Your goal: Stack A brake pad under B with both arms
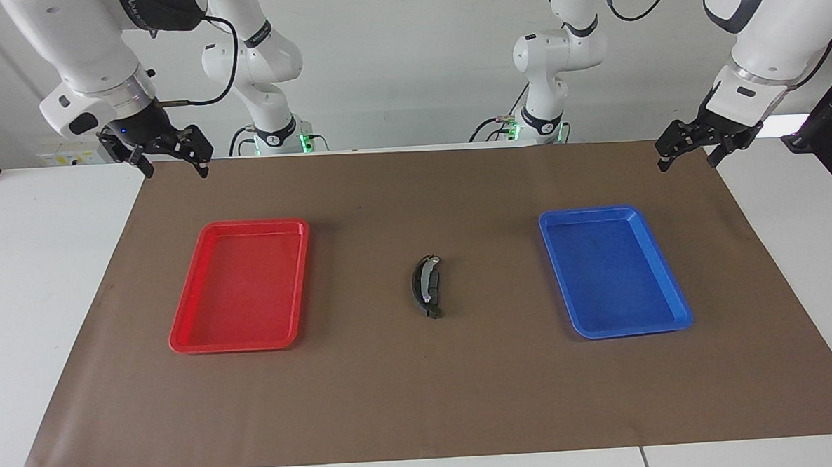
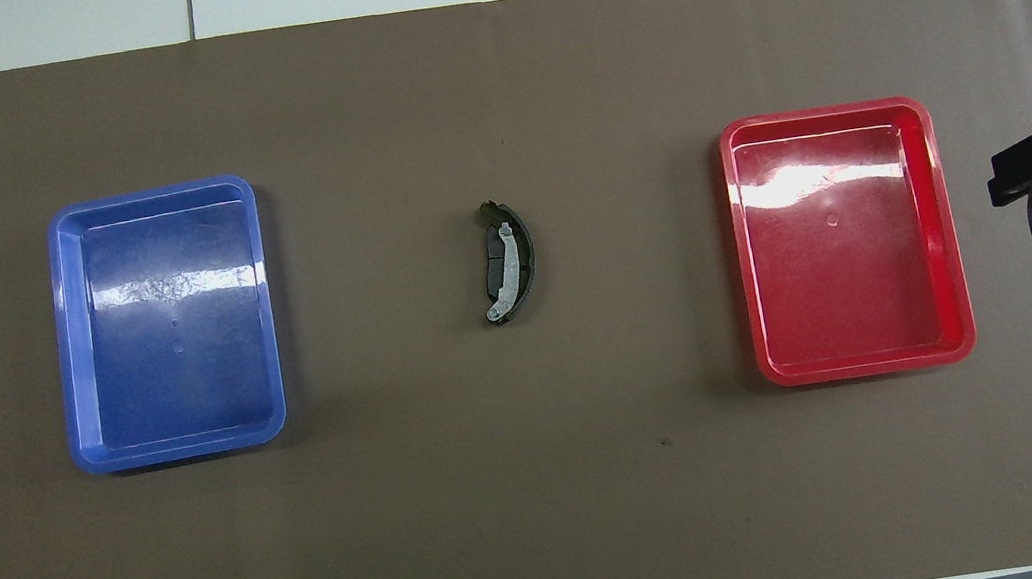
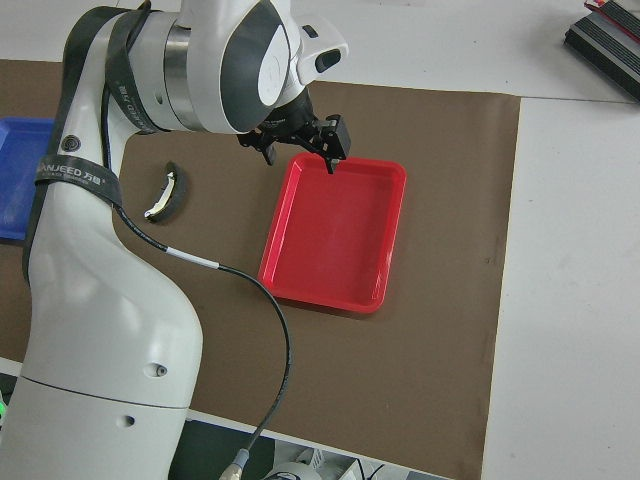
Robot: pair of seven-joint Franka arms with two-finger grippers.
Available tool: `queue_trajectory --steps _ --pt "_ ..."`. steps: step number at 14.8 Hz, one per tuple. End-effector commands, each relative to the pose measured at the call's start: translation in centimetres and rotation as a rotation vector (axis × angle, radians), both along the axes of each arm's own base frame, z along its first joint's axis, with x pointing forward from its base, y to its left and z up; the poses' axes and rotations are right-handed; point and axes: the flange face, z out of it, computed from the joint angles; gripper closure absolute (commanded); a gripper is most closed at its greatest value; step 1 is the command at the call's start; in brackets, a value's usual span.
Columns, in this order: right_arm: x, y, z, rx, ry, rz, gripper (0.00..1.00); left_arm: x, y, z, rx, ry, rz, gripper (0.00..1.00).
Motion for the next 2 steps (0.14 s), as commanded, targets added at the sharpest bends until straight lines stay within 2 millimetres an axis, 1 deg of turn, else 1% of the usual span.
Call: queue_trajectory --steps 1,2 --pt "-0.07 0.20 0.20 0.016 0.004 0.018 0.01 -0.22 0.27 0.08 0.014 -0.013 0.000 0.00" --pt "-0.07 0.28 0.20 0.016 0.004 0.020 0.01 -0.22 0.27 0.08 0.014 -0.013 0.000 0.00"
